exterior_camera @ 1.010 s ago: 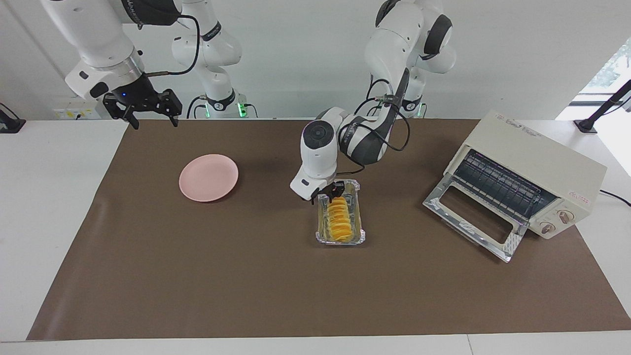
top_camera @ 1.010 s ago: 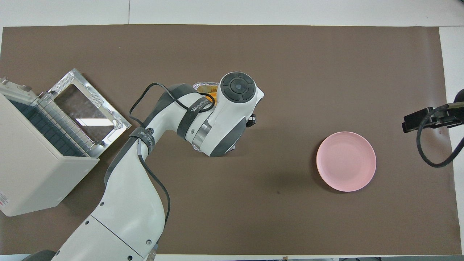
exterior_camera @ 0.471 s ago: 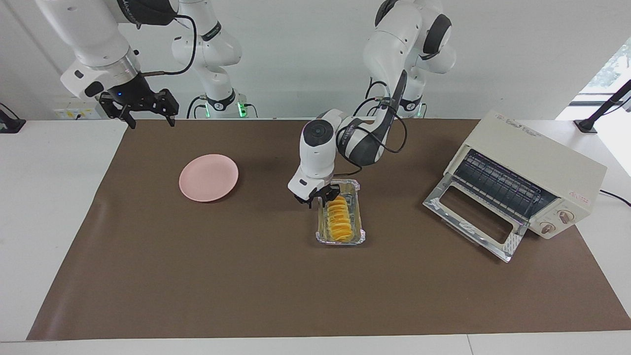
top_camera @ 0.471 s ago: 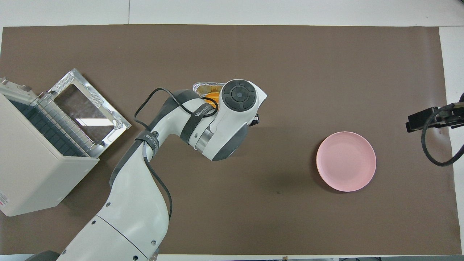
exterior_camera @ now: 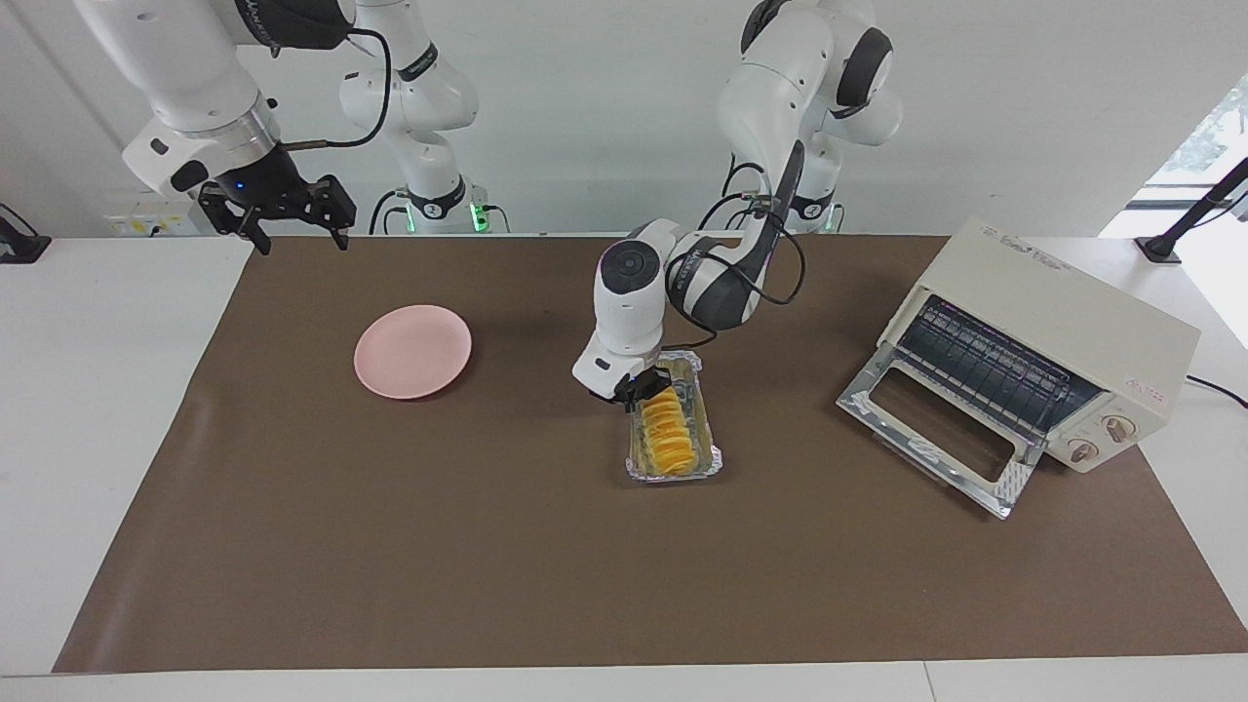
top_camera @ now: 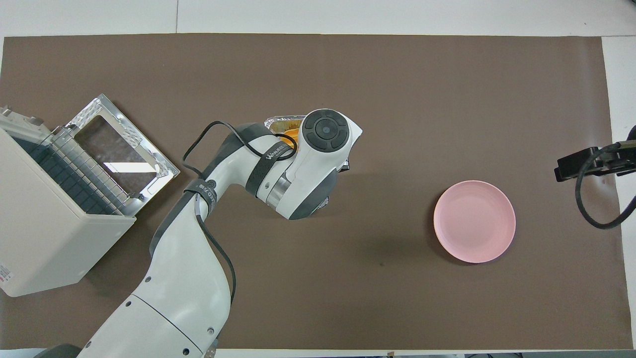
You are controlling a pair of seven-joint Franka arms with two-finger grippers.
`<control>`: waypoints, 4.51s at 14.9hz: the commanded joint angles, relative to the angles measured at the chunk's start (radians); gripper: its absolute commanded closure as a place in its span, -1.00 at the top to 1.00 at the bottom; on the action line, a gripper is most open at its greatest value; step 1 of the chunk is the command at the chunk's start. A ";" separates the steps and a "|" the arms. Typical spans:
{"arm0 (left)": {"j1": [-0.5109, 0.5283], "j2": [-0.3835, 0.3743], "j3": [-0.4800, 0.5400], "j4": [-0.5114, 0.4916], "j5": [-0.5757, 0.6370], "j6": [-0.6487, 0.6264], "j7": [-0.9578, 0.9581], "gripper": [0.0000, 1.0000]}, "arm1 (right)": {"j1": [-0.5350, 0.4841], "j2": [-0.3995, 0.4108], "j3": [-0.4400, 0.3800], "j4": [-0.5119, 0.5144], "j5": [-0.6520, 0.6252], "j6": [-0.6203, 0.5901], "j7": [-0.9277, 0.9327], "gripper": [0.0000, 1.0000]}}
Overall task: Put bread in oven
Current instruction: 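Lift the foil tray with the left gripper toward the oven door, then insert the foil tray into the oven with the left gripper, then release the tray and raise the left gripper above the oven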
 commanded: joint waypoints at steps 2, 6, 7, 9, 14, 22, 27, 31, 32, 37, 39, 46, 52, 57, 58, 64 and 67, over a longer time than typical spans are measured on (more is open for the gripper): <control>-0.008 -0.005 0.033 0.054 0.005 -0.111 -0.056 -1.00 | -0.010 -0.024 0.008 -0.026 -0.012 0.000 -0.021 1.00; -0.007 0.003 0.123 0.189 0.001 -0.255 -0.088 -1.00 | -0.010 -0.024 0.008 -0.026 -0.012 0.000 -0.021 1.00; -0.002 -0.008 0.161 0.191 0.000 -0.274 -0.088 -1.00 | -0.010 -0.024 0.008 -0.026 -0.012 0.000 -0.021 1.00; 0.006 -0.061 0.249 0.186 -0.047 -0.322 -0.088 -1.00 | -0.008 -0.024 0.009 -0.026 -0.012 -0.001 -0.021 1.00; 0.133 -0.141 0.334 0.137 -0.068 -0.447 -0.099 -1.00 | -0.008 -0.024 0.009 -0.025 -0.012 0.000 -0.021 1.00; 0.325 -0.186 0.355 0.014 -0.034 -0.389 -0.078 -1.00 | -0.008 -0.024 0.009 -0.026 -0.012 -0.001 -0.021 1.00; 0.354 -0.201 0.406 -0.044 -0.032 -0.392 -0.094 -1.00 | -0.008 -0.024 0.009 -0.026 -0.012 0.000 -0.021 1.00; 0.354 -0.244 0.429 -0.143 0.042 -0.368 -0.128 -1.00 | -0.008 -0.024 0.009 -0.026 -0.012 -0.001 -0.021 1.00; 0.354 -0.255 0.429 -0.160 0.053 -0.354 -0.128 -1.00 | -0.008 -0.024 0.009 -0.026 -0.012 -0.001 -0.021 1.00; 0.349 -0.269 0.429 -0.197 0.054 -0.346 -0.128 -1.00 | -0.008 -0.024 0.009 -0.026 -0.012 -0.001 -0.021 1.00; 0.342 -0.284 0.429 -0.229 0.055 -0.345 -0.121 -1.00 | -0.008 -0.024 0.009 -0.026 -0.012 0.000 -0.021 1.00; 0.325 -0.290 0.427 -0.234 0.055 -0.348 -0.098 -1.00 | -0.008 -0.024 0.009 -0.026 -0.012 -0.001 -0.021 1.00; 0.329 -0.282 0.429 -0.219 0.080 -0.323 -0.024 1.00 | -0.008 -0.024 0.009 -0.026 -0.012 -0.001 -0.021 1.00; 0.279 -0.282 0.427 -0.197 0.106 -0.210 0.111 1.00 | -0.008 -0.024 0.009 -0.026 -0.012 -0.001 -0.021 1.00; 0.268 -0.282 0.429 -0.181 0.106 -0.204 0.125 1.00 | -0.008 -0.024 0.009 -0.026 -0.012 -0.001 -0.021 1.00; 0.148 -0.363 0.423 -0.093 0.104 -0.326 0.198 1.00 | -0.008 -0.024 0.009 -0.025 -0.012 -0.001 -0.021 1.00; 0.167 -0.466 0.432 -0.093 0.057 -0.366 0.325 1.00 | -0.008 -0.024 0.009 -0.026 -0.012 -0.001 -0.021 1.00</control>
